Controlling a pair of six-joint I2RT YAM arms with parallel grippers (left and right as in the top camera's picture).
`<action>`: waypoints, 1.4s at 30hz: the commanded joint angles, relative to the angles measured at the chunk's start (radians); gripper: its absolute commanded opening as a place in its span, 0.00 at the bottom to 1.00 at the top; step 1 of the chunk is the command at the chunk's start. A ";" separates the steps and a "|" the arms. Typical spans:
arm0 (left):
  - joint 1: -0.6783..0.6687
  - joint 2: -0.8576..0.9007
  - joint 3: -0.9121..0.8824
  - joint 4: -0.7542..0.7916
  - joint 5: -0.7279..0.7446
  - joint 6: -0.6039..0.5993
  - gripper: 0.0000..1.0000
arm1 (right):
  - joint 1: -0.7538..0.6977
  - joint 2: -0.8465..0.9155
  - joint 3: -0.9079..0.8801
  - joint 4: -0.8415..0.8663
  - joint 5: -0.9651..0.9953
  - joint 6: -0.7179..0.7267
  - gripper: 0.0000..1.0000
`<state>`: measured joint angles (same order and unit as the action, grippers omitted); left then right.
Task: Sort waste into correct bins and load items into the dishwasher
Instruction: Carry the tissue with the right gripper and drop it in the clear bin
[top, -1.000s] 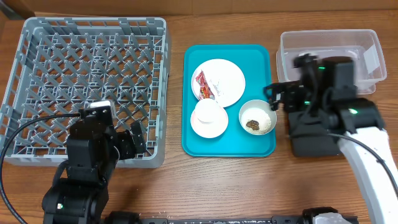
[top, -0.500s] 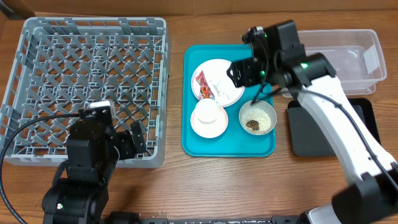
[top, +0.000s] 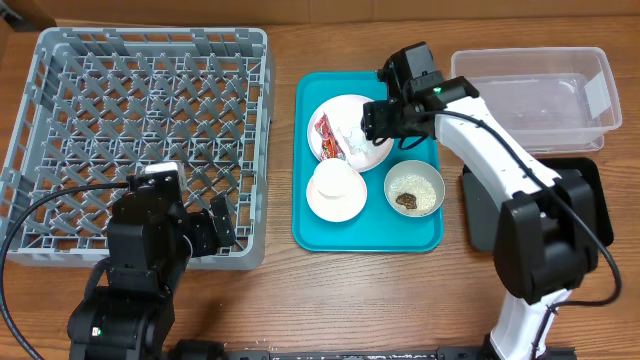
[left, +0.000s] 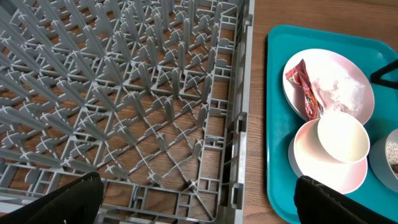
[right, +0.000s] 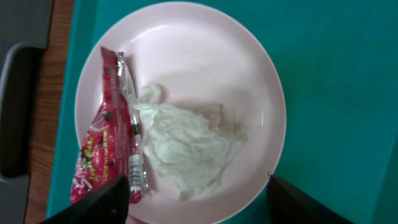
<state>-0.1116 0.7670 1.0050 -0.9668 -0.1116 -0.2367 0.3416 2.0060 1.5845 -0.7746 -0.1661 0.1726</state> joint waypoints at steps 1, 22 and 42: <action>-0.005 -0.003 0.026 -0.002 0.008 -0.014 1.00 | 0.020 0.059 0.014 0.010 0.016 0.042 0.72; -0.005 -0.003 0.026 -0.002 0.008 -0.014 1.00 | 0.045 0.061 0.056 -0.027 0.061 0.070 0.04; -0.005 -0.003 0.026 -0.002 0.008 -0.014 1.00 | -0.406 -0.137 0.202 -0.097 0.255 0.064 0.04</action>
<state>-0.1116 0.7670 1.0050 -0.9726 -0.1089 -0.2367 -0.0021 1.8568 1.7947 -0.8734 0.0563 0.2352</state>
